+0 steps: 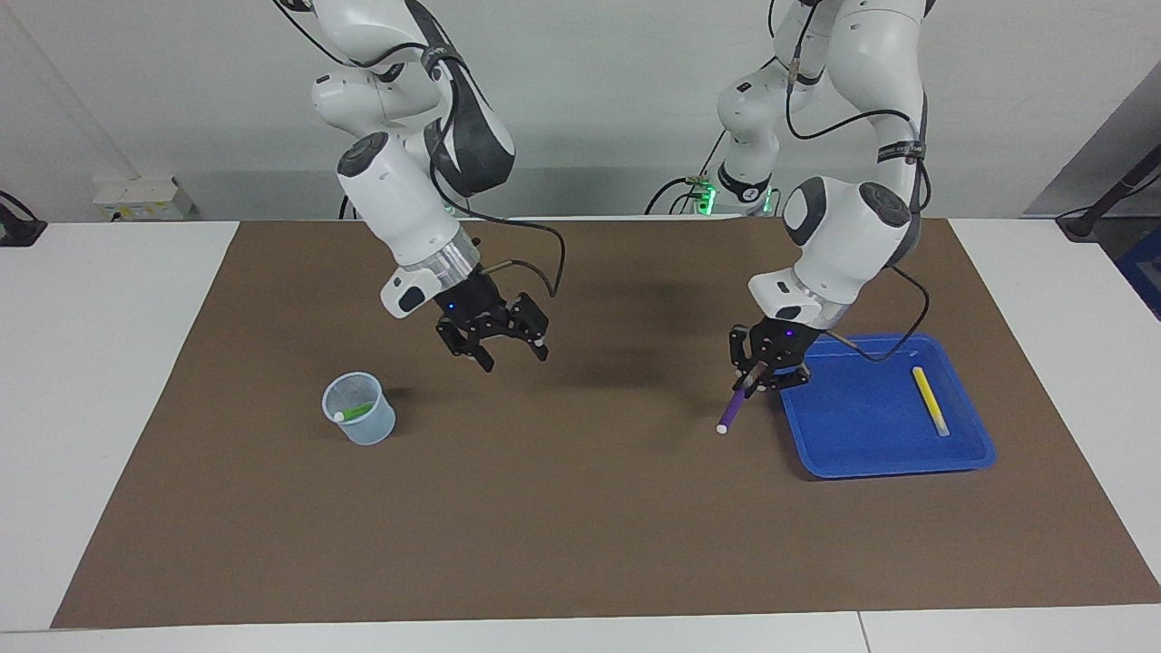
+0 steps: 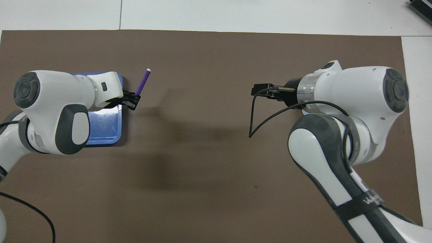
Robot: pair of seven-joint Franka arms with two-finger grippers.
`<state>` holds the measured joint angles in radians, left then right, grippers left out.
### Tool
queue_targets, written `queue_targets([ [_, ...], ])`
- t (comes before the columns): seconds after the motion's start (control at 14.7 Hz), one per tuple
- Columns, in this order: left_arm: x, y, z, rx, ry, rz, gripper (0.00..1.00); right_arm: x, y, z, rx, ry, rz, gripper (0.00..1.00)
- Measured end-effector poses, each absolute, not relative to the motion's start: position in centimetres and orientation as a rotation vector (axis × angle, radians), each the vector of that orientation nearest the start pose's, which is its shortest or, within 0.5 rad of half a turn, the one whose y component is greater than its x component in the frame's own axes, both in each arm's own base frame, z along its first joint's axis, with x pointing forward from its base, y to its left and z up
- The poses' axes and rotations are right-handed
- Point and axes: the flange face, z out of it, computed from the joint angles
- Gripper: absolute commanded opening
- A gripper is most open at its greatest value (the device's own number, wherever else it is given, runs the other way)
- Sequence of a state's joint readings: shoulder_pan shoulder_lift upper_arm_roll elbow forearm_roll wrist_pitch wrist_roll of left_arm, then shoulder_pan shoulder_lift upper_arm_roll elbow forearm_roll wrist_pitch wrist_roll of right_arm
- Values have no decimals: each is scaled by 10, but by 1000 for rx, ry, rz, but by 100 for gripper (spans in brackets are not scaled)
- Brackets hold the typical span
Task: Transfer and insert pens with both arms
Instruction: 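Lift the purple pen with the left gripper while the right gripper approaches, then bring the purple pen to the right gripper and close the right gripper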
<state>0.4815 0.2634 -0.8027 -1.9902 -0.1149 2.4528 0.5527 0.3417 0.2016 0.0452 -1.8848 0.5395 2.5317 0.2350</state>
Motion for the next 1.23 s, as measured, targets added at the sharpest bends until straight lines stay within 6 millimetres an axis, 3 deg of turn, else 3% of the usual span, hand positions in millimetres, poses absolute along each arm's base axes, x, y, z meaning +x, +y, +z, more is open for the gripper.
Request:
queue_targets([
  [0.27, 579, -224, 406, -3135, 1334, -558, 0, 602, 267, 436, -2514, 382, -439, 100],
  [0.41, 572, -248, 410, -3155, 1353, -614, 0, 602, 279, 432, -2496, 415, -448, 91],
  [0.61, 568, -261, 412, -3219, 1321, -649, 0, 597, 295, 430, -2477, 443, -446, 71],
  [0.82, 560, -280, 414, -3226, 1346, -677, 0, 594, 301, 431, -2469, 458, -436, 69],
  [1.09, 536, -333, 419, -3223, 1392, -735, 0, 592, 309, 435, -2452, 480, -426, 69],
  [1.23, 534, -336, 419, -3225, 1392, -735, 0, 590, 315, 437, -2450, 469, -424, 61],
])
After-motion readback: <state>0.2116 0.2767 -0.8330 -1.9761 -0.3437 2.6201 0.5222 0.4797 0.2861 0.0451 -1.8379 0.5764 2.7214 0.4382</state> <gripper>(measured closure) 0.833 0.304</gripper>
